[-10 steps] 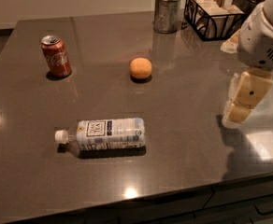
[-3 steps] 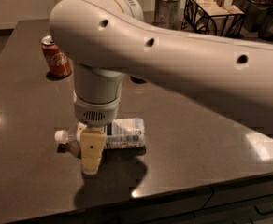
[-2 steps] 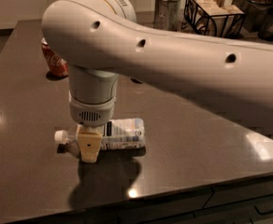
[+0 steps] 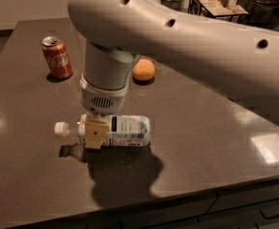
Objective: Place blue plastic bottle upright
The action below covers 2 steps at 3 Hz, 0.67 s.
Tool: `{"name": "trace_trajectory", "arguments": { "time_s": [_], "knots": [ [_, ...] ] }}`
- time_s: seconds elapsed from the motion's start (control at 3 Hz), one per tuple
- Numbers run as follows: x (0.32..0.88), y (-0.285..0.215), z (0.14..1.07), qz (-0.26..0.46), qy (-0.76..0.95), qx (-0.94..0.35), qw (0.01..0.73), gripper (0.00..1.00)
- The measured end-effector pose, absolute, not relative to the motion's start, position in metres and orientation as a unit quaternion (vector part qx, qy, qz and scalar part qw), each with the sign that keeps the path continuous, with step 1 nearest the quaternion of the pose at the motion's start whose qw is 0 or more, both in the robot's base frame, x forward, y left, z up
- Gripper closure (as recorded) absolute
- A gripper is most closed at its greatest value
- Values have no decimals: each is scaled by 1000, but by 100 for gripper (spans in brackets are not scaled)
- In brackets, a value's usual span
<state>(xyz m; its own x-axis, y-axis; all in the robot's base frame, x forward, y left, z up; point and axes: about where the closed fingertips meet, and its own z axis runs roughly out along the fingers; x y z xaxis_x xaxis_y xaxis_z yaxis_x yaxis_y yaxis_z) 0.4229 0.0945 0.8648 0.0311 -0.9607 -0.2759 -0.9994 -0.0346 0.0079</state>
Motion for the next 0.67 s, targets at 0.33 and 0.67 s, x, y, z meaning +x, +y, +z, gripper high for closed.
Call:
{"name": "trace_trajectory", "arguments": {
  "time_s": [0.33,0.67],
  "knots": [
    [436,90,899,164,671,-707,153,100],
    [443,89,930,236,645,-691,225,100]
  ]
}}
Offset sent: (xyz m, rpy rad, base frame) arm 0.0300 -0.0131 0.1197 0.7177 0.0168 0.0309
